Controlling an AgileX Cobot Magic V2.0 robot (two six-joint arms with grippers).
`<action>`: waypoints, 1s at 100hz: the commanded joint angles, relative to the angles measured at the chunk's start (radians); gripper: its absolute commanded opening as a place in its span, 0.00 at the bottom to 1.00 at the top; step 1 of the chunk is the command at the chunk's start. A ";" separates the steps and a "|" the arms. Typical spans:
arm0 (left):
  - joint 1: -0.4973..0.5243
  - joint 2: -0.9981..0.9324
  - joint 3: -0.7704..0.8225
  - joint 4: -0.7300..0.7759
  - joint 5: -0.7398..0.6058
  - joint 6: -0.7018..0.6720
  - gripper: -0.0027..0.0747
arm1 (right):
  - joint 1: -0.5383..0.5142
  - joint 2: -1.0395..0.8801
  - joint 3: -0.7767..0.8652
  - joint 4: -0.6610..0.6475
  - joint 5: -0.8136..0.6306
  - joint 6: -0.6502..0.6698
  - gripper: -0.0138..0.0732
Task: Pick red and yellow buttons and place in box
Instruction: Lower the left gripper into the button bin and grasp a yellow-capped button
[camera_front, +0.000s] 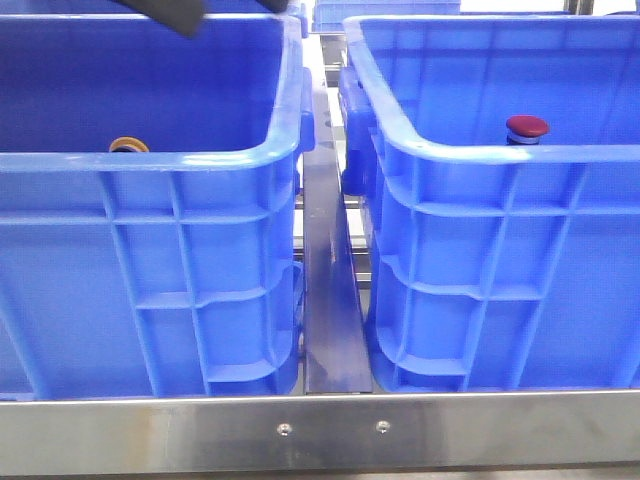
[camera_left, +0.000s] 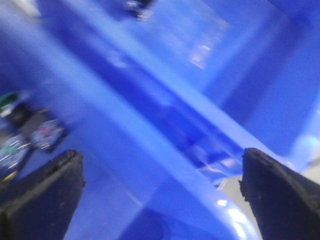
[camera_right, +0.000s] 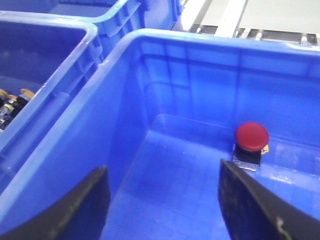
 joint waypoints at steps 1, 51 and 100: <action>0.049 -0.038 -0.030 0.013 -0.039 -0.118 0.82 | -0.004 -0.021 -0.025 0.020 -0.003 -0.006 0.72; 0.194 0.014 -0.062 0.422 0.160 -0.599 0.82 | -0.004 -0.021 -0.025 0.020 -0.004 -0.006 0.72; 0.220 0.297 -0.292 0.487 0.331 -0.606 0.82 | -0.004 -0.021 -0.025 0.020 -0.004 -0.006 0.72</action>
